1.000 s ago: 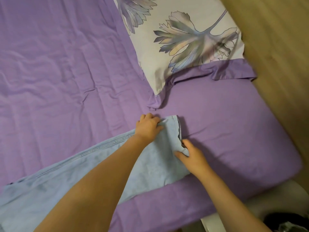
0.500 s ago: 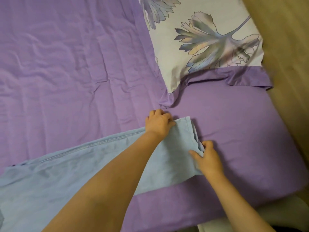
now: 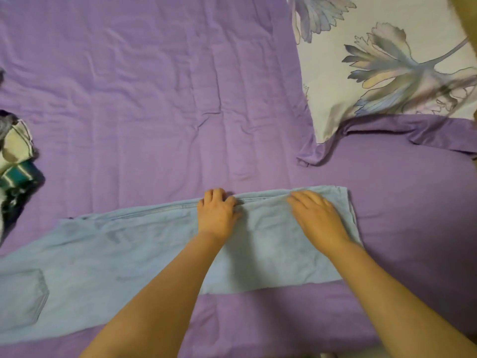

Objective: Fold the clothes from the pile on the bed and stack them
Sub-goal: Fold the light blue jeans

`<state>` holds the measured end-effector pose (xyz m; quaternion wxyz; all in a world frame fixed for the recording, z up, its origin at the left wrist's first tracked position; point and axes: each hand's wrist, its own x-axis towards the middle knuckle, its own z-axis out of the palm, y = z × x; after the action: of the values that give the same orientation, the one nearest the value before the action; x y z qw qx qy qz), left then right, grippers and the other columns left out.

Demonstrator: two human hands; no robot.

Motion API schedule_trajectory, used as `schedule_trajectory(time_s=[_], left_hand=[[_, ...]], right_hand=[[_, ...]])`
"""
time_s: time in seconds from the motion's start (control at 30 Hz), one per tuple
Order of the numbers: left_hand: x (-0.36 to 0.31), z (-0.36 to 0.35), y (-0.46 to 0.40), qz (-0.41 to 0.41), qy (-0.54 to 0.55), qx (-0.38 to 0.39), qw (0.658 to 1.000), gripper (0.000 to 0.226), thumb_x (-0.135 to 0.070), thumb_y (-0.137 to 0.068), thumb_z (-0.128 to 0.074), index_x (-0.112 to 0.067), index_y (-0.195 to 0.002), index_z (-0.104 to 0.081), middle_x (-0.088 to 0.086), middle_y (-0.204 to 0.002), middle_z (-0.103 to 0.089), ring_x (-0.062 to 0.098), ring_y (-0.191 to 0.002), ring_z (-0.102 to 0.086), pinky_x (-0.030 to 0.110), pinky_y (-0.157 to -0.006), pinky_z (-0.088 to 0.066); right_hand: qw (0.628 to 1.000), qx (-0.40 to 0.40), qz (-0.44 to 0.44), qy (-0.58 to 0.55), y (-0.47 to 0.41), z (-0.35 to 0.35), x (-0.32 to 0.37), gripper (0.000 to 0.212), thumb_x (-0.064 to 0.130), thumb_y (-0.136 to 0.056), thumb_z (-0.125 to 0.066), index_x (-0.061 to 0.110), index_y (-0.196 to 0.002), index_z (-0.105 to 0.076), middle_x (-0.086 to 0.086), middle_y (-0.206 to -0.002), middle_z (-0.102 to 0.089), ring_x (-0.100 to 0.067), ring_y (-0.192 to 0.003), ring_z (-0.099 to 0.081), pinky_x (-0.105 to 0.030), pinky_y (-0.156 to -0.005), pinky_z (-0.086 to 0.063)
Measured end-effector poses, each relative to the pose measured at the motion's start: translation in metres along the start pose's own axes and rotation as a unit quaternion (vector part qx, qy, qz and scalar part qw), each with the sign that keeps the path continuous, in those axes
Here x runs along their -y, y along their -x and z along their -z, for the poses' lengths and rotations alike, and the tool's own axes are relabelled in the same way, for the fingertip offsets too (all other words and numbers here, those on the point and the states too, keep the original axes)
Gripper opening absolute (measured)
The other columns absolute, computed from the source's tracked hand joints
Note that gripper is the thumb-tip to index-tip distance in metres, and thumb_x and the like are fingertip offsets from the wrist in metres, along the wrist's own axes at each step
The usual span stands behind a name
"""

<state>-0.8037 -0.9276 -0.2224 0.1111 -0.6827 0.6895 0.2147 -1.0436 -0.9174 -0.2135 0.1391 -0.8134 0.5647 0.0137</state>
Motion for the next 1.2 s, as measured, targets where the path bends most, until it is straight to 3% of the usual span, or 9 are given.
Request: schedule_trajectory(time_s=[0.13,0.27,0.33,0.4,0.5,0.6,0.83,1.0,1.2], left_hand=[[0.04,0.003,0.007,0.049,0.011,0.009,0.999,0.039,-0.047,-0.089,-0.056,-0.024,-0.121,-0.061,0.001,-0.131,-0.042,0.026,-0.125,-0.032,0.035,-0.097,-0.029],[0.06,0.008,0.005,0.045,0.077,-0.023,0.996,0.036,-0.044,-0.089,-0.059,-0.021,-0.116,-0.065,0.003,-0.127,-0.047,0.027,-0.121,-0.035,0.035,-0.093,-0.031],[0.062,0.011,-0.002,0.036,0.101,-0.056,0.993,0.035,-0.044,-0.088,-0.061,-0.02,-0.112,-0.066,0.004,-0.123,-0.05,0.028,-0.117,-0.038,0.035,-0.09,-0.032],[0.066,0.01,-0.008,0.044,0.108,-0.032,0.993,0.039,-0.049,-0.087,-0.061,-0.021,-0.113,-0.066,0.003,-0.125,-0.049,0.028,-0.12,-0.036,0.035,-0.093,-0.032],[0.086,0.005,-0.006,0.039,0.088,-0.006,0.995,0.05,-0.058,-0.084,-0.059,-0.023,-0.119,-0.064,0.001,-0.129,-0.048,0.027,-0.123,-0.034,0.036,-0.097,-0.031],[0.118,0.004,0.005,0.036,0.077,-0.041,0.996,0.047,-0.058,-0.087,-0.054,-0.022,-0.113,-0.068,0.001,-0.127,-0.051,0.026,-0.124,-0.036,0.036,-0.096,-0.029],[0.228,0.016,0.031,0.079,0.036,-0.083,0.993,0.039,-0.051,-0.089,-0.057,-0.019,-0.102,-0.075,0.005,-0.12,-0.059,0.029,-0.124,-0.042,0.039,-0.101,-0.028],[0.297,0.023,0.05,0.13,0.018,-0.069,0.989,0.037,-0.05,-0.088,-0.059,-0.02,-0.105,-0.074,0.007,-0.127,-0.055,0.03,-0.13,-0.035,0.041,-0.105,-0.025],[0.332,0.027,0.057,0.121,-0.012,-0.037,0.992,0.045,-0.056,-0.087,-0.056,-0.021,-0.113,-0.068,0.002,-0.136,-0.047,0.029,-0.136,-0.027,0.047,-0.111,-0.02]], right_hand=[[0.995,0.093,0.003,-0.032,-0.027,-0.01,0.013,0.046,0.01,-0.091,-0.058,0.012,-0.136,-0.051,-0.002,-0.135,-0.055,-0.026,-0.124,-0.047,-0.036,-0.101,-0.041],[0.992,0.107,-0.058,-0.045,-0.041,-0.015,0.024,0.026,0.019,-0.095,-0.052,0.013,-0.119,-0.06,-0.008,-0.117,-0.058,-0.028,-0.112,-0.048,-0.038,-0.09,-0.041],[0.989,0.081,-0.112,-0.044,-0.042,-0.016,0.027,0.024,0.016,-0.095,-0.052,0.012,-0.118,-0.061,-0.011,-0.112,-0.059,-0.031,-0.108,-0.048,-0.039,-0.087,-0.04],[0.987,0.085,-0.134,-0.028,-0.042,-0.017,0.035,0.029,0.011,-0.093,-0.052,0.015,-0.121,-0.059,-0.009,-0.113,-0.057,-0.03,-0.109,-0.047,-0.037,-0.088,-0.039],[0.989,0.081,-0.111,-0.055,-0.047,-0.019,0.056,0.034,0.012,-0.093,-0.051,0.014,-0.127,-0.056,-0.009,-0.118,-0.057,-0.03,-0.112,-0.045,-0.035,-0.094,-0.035],[0.991,0.098,-0.054,-0.073,-0.061,-0.021,0.09,0.035,0.027,-0.099,-0.046,0.016,-0.131,-0.053,-0.007,-0.125,-0.055,-0.028,-0.117,-0.044,-0.036,-0.099,-0.036],[0.986,0.161,0.002,-0.05,-0.099,-0.032,0.185,0.035,0.038,-0.101,-0.037,0.017,-0.124,-0.054,-0.004,-0.123,-0.052,-0.025,-0.117,-0.042,-0.035,-0.095,-0.039],[0.98,0.193,0.005,-0.04,-0.116,-0.032,0.24,0.032,0.034,-0.101,-0.04,0.015,-0.121,-0.055,-0.007,-0.121,-0.05,-0.026,-0.118,-0.041,-0.036,-0.09,-0.043],[0.978,0.202,0.014,-0.046,-0.133,-0.039,0.295,0.029,0.027,-0.1,-0.042,0.013,-0.122,-0.054,-0.008,-0.126,-0.047,-0.026,-0.122,-0.039,-0.037,-0.091,-0.041]])
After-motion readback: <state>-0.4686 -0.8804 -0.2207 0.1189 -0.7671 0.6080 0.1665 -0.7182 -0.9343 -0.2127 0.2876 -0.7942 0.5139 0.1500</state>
